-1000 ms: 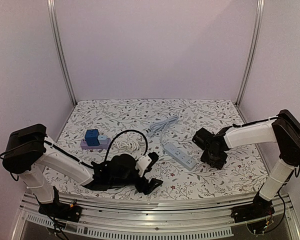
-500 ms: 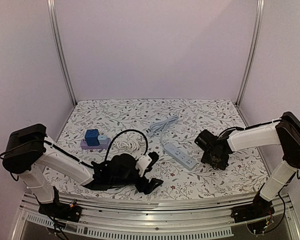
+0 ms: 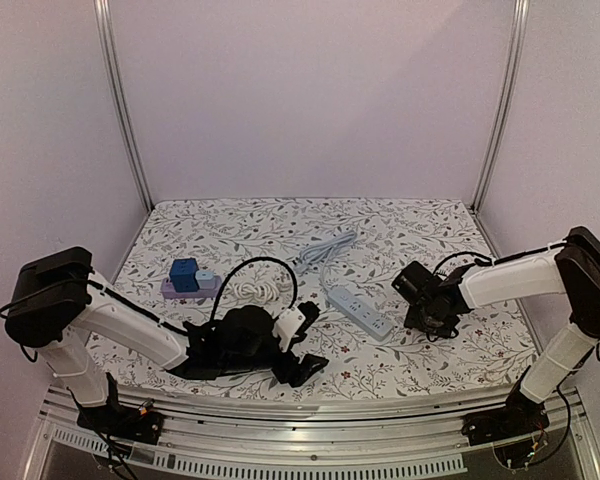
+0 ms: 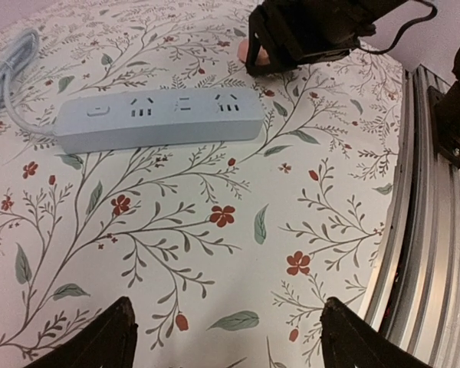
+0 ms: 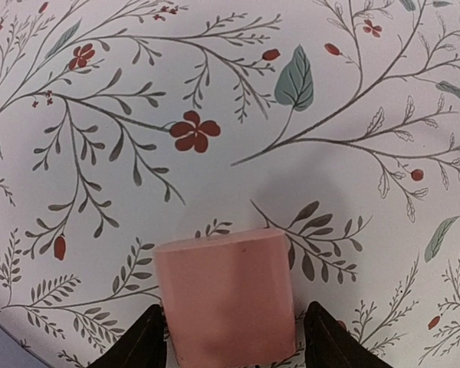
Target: Insert the plug
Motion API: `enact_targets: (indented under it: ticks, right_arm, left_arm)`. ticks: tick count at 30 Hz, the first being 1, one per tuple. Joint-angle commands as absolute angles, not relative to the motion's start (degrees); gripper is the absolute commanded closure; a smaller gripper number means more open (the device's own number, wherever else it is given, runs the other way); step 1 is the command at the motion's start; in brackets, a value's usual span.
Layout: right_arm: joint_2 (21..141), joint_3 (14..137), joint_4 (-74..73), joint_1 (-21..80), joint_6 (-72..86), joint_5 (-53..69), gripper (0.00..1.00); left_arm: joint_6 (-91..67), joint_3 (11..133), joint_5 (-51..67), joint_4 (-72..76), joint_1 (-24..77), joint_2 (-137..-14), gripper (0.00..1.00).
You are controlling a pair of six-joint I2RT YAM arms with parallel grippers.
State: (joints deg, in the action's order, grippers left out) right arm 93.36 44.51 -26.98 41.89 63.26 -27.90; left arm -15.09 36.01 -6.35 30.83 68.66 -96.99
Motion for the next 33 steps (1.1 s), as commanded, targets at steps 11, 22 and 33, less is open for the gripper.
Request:
enact_targets:
  ticks: [11, 22, 33]
  right_arm:
    - [92.1, 41.1, -25.1, 42.0, 56.1, -27.8, 0.47]
    - [90.8, 42.4, -26.4, 43.2, 55.3, -28.9, 0.73]
    - [84.2, 44.7, -25.8, 53.0, 48.7, -35.2, 0.8]
  left_arm:
    - [-15.6, 37.7, -5.2, 30.3, 67.9, -97.7, 0.19]
    - [-16.1, 37.2, -5.0, 30.5, 67.9, -96.8, 0.18]
    - [-20.8, 35.4, 4.0, 27.4, 63.5, -84.4, 0.04]
